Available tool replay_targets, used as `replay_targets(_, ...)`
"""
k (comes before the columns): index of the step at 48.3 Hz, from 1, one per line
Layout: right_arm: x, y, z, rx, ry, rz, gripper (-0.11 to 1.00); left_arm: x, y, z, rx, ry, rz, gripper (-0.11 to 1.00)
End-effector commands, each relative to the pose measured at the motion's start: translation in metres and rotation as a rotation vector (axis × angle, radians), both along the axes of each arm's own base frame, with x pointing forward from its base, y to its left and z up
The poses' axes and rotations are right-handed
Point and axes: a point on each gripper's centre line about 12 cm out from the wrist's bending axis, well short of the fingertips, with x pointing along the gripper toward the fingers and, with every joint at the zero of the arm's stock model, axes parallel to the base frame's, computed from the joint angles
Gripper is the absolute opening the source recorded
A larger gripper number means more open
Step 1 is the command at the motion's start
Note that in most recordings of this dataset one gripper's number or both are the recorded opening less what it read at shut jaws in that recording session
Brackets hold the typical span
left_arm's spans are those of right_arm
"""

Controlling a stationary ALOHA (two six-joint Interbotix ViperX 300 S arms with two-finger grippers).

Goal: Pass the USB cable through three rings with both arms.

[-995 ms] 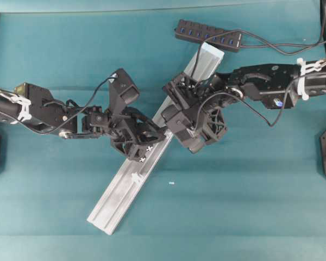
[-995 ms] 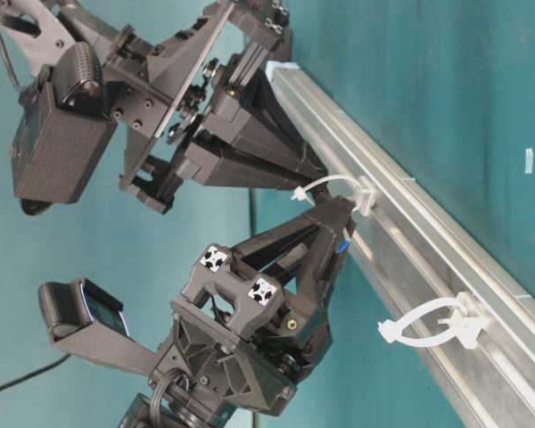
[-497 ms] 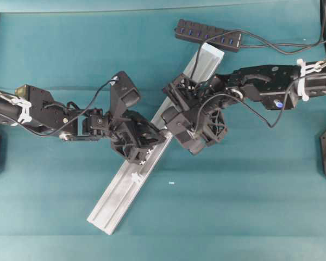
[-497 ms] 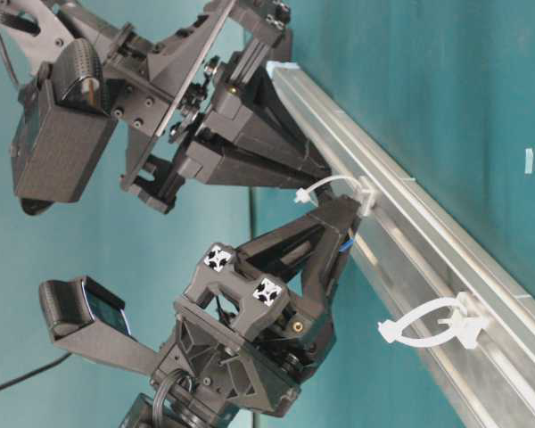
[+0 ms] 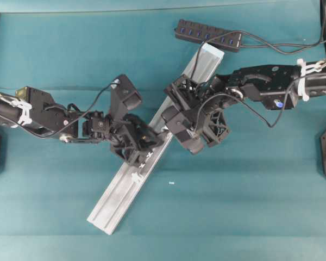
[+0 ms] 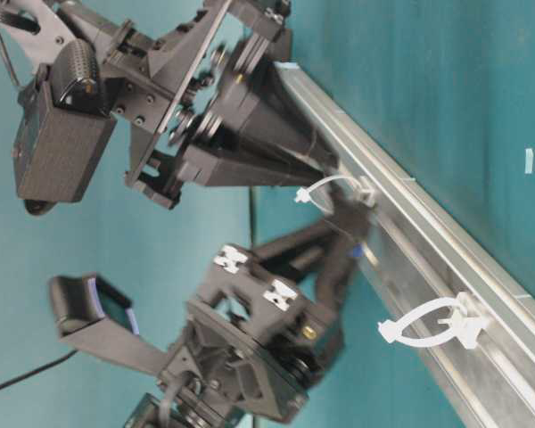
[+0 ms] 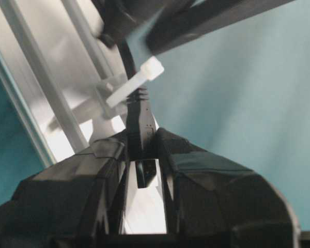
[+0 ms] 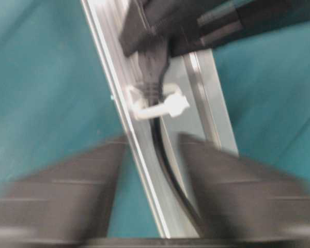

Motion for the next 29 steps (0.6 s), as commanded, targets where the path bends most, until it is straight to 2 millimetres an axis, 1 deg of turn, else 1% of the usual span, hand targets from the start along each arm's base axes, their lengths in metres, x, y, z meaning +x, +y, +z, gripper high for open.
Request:
replay_targets(1,0.002,-0.003,0.006,0.007,-0.024,-0.035,0.78,0.002,-0.002,0.023,0.007,-0.047,-0.01,0.16)
replay_targets(4,0.002,-0.006,0.009,0.012,-0.041,-0.067,0.89,0.002,-0.002,0.025,0.003,-0.046,-0.006,0.16)
replay_targets(6,0.002,-0.008,0.011,0.017,-0.052,-0.087,0.91,0.002,-0.002,0.026,-0.004,-0.045,0.0,0.14)
replay_targets(10,0.001,-0.008,0.016,0.025,-0.072,-0.114,0.88,0.001,-0.001,0.031,-0.056,-0.058,0.033,0.1)
replay_targets(16,-0.001,-0.007,0.023,0.043,-0.1,-0.156,0.86,-0.003,-0.004,0.039,-0.161,-0.074,0.091,0.1)
replay_targets(22,0.0,-0.004,0.032,0.06,-0.131,-0.183,0.86,-0.01,-0.008,0.041,-0.243,-0.081,0.129,0.1)
replay_targets(29,0.001,0.003,0.032,0.079,-0.126,-0.191,0.86,-0.013,-0.016,0.048,-0.26,-0.094,0.117,0.1)
